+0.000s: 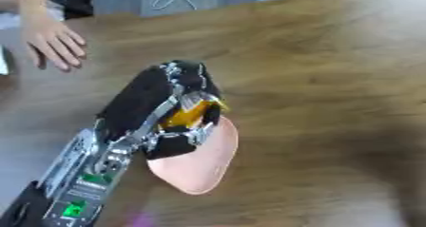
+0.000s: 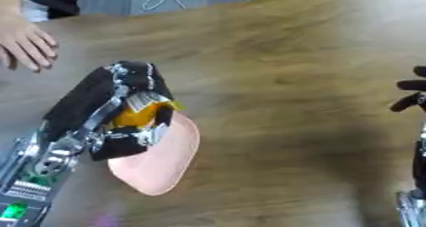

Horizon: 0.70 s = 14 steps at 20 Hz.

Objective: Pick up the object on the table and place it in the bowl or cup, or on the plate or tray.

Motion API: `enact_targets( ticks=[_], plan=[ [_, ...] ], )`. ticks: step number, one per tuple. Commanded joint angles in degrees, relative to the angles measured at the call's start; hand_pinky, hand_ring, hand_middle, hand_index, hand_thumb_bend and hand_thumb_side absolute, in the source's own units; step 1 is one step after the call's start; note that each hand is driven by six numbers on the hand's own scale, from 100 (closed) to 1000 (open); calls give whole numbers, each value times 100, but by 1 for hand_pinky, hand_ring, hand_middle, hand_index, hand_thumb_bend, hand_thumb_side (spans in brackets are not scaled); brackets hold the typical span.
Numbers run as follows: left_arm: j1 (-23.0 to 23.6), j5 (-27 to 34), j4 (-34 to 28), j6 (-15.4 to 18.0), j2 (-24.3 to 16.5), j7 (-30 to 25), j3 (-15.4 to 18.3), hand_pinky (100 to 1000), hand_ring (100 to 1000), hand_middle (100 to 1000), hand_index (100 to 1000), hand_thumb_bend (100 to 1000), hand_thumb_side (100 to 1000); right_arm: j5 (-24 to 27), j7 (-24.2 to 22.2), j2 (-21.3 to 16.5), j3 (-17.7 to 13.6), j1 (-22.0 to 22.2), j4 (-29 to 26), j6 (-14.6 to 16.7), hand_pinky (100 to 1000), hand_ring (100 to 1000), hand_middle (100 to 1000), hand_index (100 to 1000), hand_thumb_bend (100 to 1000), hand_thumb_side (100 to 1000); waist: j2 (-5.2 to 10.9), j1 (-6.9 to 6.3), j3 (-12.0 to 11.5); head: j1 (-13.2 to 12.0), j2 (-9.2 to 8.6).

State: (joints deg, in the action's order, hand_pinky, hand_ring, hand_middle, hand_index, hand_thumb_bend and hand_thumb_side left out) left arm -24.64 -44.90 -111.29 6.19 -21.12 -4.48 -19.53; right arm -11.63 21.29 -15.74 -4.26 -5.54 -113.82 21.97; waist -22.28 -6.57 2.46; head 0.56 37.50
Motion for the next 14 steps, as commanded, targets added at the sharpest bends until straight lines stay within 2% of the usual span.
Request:
enact_targets(
  ticks=[1,4,5,6,7,8,9,10,11,12,13,14],
  plan=[
    [12,-44,-30,48,-93,6,-4,100,183,259,365,100,100,-5,-29,-76,-4,-41,-78,13,360,579,659,829,100,735,70,19,14,38,-45],
    [47,-41,-25,63,-82,60,2,100,185,261,368,103,100,-8,-32,-76,-3,-44,-78,14,360,579,660,829,100,734,57,17,13,42,-47],
    [52,-35,-32,75,-80,89,6,100,222,290,396,152,222,-9,-33,-76,-3,-43,-78,14,360,579,660,829,100,734,54,17,12,43,-47],
    [58,-29,-39,100,-80,122,8,100,231,297,403,168,280,-10,-34,-76,-3,-43,-78,13,360,579,660,829,100,734,53,16,11,44,-47],
    [59,-18,-58,160,-78,153,3,100,323,379,466,282,556,-10,-35,-76,-3,-43,-78,13,360,579,660,828,100,734,53,16,12,46,-48],
    [64,-6,-66,224,-75,175,5,100,313,368,459,273,537,-10,-34,-76,-3,-43,-78,13,360,579,660,828,100,734,52,15,12,47,-47],
    [66,2,-64,284,-73,186,6,100,391,444,524,352,680,-10,-34,-76,-3,-44,-78,13,360,580,660,828,100,734,52,15,12,47,-47],
    [69,5,-56,332,-70,187,10,100,391,444,524,352,680,-9,-35,-76,-3,-45,-78,13,360,580,660,828,100,734,52,14,12,48,-47],
    [71,1,-45,372,-71,177,12,116,439,497,577,404,761,-9,-35,-77,-3,-46,-78,13,360,580,660,828,100,734,51,14,11,50,-46],
    [74,-12,-35,405,-70,158,16,120,441,498,580,414,753,-8,-36,-77,-3,-46,-78,13,360,580,660,828,100,736,52,14,11,52,-46],
    [77,-26,-26,431,-68,139,21,139,454,511,601,432,797,-8,-36,-77,-3,-46,-78,13,360,580,660,828,100,734,52,14,9,54,-45],
    [80,-37,-19,450,-64,123,26,140,454,511,602,434,798,-7,-37,-77,-3,-46,-78,13,360,580,660,828,100,734,52,15,8,54,-45]
  ],
)
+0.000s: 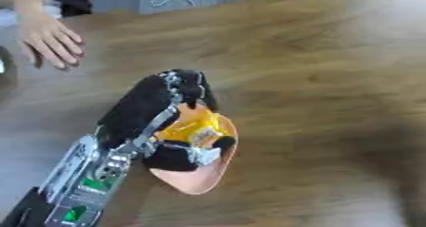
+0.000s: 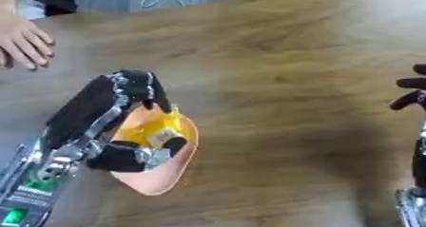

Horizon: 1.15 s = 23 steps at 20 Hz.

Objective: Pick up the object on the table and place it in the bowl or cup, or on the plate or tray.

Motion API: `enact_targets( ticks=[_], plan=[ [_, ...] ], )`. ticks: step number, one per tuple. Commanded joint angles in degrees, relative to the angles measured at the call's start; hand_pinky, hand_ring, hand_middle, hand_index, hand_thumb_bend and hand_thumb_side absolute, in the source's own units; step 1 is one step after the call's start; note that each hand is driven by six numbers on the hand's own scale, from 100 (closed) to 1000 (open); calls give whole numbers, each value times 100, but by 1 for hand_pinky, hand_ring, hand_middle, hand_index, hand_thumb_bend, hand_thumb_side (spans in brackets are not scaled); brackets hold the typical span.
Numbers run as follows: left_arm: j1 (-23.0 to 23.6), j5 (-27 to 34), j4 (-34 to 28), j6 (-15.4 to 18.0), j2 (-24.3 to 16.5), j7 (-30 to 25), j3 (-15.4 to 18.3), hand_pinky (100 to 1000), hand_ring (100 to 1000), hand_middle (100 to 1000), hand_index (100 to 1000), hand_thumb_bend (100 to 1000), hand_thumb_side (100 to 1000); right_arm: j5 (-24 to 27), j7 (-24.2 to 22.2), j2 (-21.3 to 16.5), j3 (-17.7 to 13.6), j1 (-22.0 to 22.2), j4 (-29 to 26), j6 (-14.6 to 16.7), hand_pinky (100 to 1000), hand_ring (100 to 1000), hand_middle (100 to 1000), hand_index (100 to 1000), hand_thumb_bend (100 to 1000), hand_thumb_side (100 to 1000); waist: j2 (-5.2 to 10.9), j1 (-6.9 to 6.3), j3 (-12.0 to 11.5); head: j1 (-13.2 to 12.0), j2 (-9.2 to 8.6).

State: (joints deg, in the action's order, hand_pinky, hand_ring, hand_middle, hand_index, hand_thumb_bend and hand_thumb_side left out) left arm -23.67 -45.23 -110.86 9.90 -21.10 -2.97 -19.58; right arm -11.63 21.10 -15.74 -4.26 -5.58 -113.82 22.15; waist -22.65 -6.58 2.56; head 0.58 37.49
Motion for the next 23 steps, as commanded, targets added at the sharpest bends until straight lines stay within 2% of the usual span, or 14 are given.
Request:
enact_targets(
  ticks=[1,9,10,11,12,13,14,15,16,17,20,23],
  plan=[
    [-14,-14,-56,92,-63,-44,33,146,452,507,600,440,805,-7,-20,-76,-3,-43,-78,-6,361,580,660,828,100,734,88,16,-2,53,-44],
    [-2,-59,-43,125,-44,-125,45,140,444,502,586,450,791,-5,-32,-74,0,-43,-78,-9,360,579,660,828,100,735,86,17,-5,53,-40],
    [-3,-50,-58,119,-42,-92,61,131,438,497,582,457,775,-5,-33,-74,0,-42,-78,-10,360,579,660,828,100,734,87,15,-6,56,-38],
    [-8,-21,-92,105,-38,-6,97,103,421,485,574,445,715,-5,-34,-73,-1,-40,-78,-12,361,579,660,828,100,735,89,14,-10,62,-35],
    [-17,79,-184,78,-31,232,185,100,418,484,575,394,672,-6,-34,-72,-3,-37,-78,-15,361,580,660,828,100,735,93,13,-16,74,-30],
    [-24,207,-254,71,-33,498,255,110,435,503,591,257,676,-7,-34,-72,-5,-34,-78,-17,361,580,660,828,100,735,96,12,-20,80,-28],
    [-51,475,-314,124,-25,967,373,120,448,514,599,177,703,-9,-31,-70,-10,-25,-78,-21,361,580,660,828,100,734,104,10,-31,94,-24],
    [-69,792,-344,204,-38,1422,459,145,476,544,628,100,776,-12,-29,-70,-14,-16,-78,-26,361,580,660,828,100,734,110,8,-41,102,-22],
    [-82,1183,-359,297,-59,1855,526,135,466,532,617,100,751,-16,-28,-70,-16,-5,-78,-31,361,580,660,828,100,734,116,5,-52,110,-20],
    [-82,1513,-366,379,-88,2119,556,265,567,648,714,100,861,-19,-28,-70,-17,1,-78,-34,360,580,660,828,100,734,119,4,-57,114,-20],
    [-29,2860,-372,663,-90,2359,565,428,683,768,826,100,1000,-26,-28,-68,-21,14,-78,-46,361,580,660,828,100,736,131,11,-69,131,-29],
    [103,4290,-373,945,-14,1961,648,619,832,887,938,127,1000,-30,-19,-60,-31,24,-78,-50,361,580,661,828,100,737,145,31,-96,140,-41]
  ],
)
